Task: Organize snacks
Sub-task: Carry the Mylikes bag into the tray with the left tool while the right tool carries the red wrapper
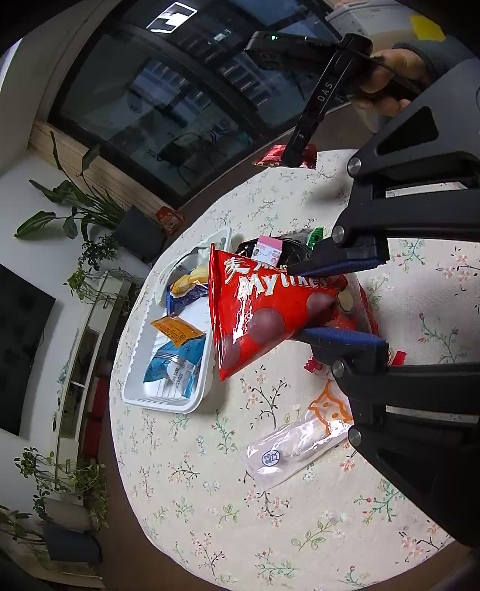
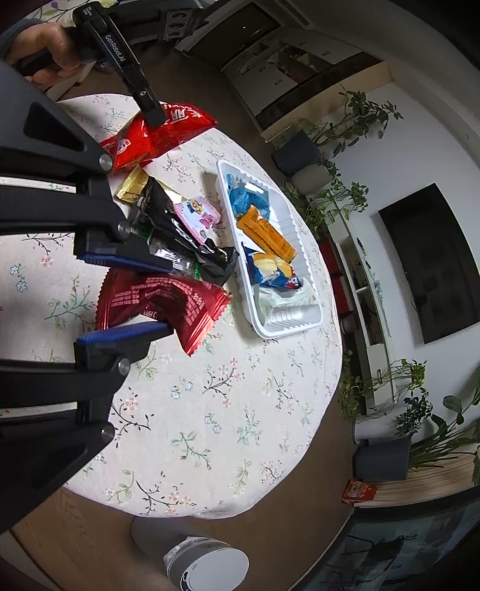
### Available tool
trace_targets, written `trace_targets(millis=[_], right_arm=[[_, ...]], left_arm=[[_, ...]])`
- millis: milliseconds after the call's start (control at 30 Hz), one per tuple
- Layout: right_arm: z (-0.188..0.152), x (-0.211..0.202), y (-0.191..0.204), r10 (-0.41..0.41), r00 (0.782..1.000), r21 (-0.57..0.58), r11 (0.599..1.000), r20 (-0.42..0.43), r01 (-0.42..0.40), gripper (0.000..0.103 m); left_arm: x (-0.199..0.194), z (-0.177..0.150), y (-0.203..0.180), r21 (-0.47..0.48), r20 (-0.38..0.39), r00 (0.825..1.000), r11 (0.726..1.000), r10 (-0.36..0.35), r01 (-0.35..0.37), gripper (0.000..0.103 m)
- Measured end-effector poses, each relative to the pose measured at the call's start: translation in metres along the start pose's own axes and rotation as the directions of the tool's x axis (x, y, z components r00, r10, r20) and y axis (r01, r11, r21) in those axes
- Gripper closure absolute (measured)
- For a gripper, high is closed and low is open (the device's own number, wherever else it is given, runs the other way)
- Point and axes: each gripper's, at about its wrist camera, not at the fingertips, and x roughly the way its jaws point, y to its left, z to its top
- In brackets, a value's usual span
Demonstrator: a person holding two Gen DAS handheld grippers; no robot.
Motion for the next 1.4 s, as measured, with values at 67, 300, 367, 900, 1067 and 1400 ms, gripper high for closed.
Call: trace_targets(millis=[67,300,367,900,1067,1400], right_arm=[[0.003,-0.002,-0.001,0.003,1.0,0.002,1.0,0.01,-0.003,0.074],[0.043,-0.009,0.002,0.021,0.996,-0.01,1.0,0.085,-0.02,0.074],[0.065,-0.012,0.009,0.039,0.991,-0.017,0.999,0.128,-0.037,0.074],[0.166,0.105,0.097,0.133,0.985,-0.241,0.965,0.109,-0.103,0.074],[0.147,0.162,0.093,0.088,0.996,-0.259,0.962,-0.016,-0.089,0.074],[0.129,0.198,0.087,0.055,0.993,-0.296,0.952,-0.102,-0.083,0.074]], left_arm=[[-0.008,0.005,0.0,-0.007,0.017,1.0,1.0,-0.011,0.011,0.08],[-0.033,0.061,0.009,0.014,0.065,0.998,1.0,-0.012,0.011,0.08],[-0.034,0.086,0.01,0.039,0.076,0.997,0.999,0.001,-0.004,0.08],[0.119,0.217,0.018,0.133,-0.158,0.981,0.987,0.115,-0.094,0.08],[0.155,0.215,0.024,0.153,-0.212,0.967,0.982,0.141,-0.11,0.08],[0.185,0.208,0.022,0.164,-0.23,0.958,0.977,0.171,-0.135,0.08]])
